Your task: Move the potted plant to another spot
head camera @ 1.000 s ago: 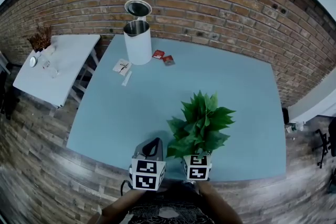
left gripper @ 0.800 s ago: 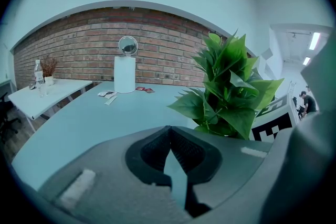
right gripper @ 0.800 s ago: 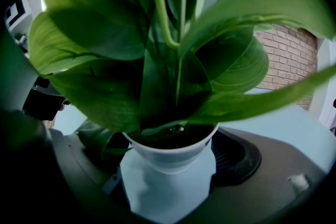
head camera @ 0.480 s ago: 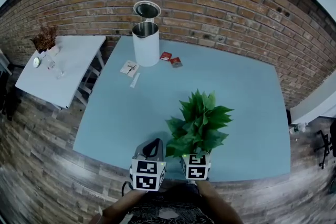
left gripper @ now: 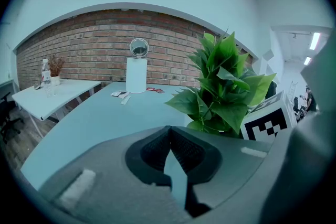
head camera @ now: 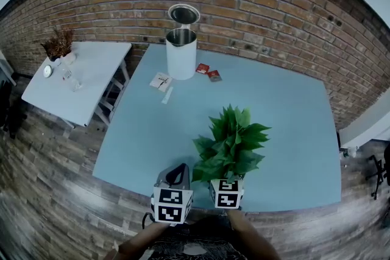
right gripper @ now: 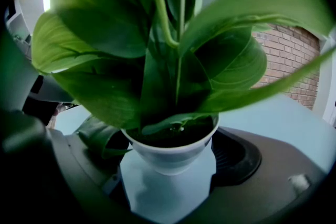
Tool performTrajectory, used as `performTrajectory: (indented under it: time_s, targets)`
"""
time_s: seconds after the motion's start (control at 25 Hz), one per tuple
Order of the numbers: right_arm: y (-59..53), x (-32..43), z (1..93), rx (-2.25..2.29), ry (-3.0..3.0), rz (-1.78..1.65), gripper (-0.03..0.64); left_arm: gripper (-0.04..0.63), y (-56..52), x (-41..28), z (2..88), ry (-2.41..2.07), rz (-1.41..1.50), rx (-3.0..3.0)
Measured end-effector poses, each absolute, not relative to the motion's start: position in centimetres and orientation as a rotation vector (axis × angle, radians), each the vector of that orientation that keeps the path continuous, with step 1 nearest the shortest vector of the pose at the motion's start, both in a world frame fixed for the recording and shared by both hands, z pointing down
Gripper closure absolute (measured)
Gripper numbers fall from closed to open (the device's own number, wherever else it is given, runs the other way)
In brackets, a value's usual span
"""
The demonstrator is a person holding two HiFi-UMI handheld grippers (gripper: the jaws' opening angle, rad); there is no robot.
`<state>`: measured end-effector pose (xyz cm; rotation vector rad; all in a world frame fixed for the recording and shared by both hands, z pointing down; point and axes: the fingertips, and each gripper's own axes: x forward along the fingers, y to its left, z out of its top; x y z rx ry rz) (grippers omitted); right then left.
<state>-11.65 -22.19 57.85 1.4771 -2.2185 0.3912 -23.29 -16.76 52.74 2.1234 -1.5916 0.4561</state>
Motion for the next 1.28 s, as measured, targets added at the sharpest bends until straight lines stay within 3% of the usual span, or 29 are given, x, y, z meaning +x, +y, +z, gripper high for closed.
performTrajectory:
  time_s: [0.44,1.28]
  targets:
    - [-22.1,-14.6,57.9,1.501,-2.212,0.389,0.127,0.598,-15.9,-25.9,53.2,-1.555,0.463,2.146]
    - [-19.9,-14.6,58.0,1.48,-2.192,0.469,0.127,0.598,-15.1,-24.4,53.9,-1.454,0.474,2.206]
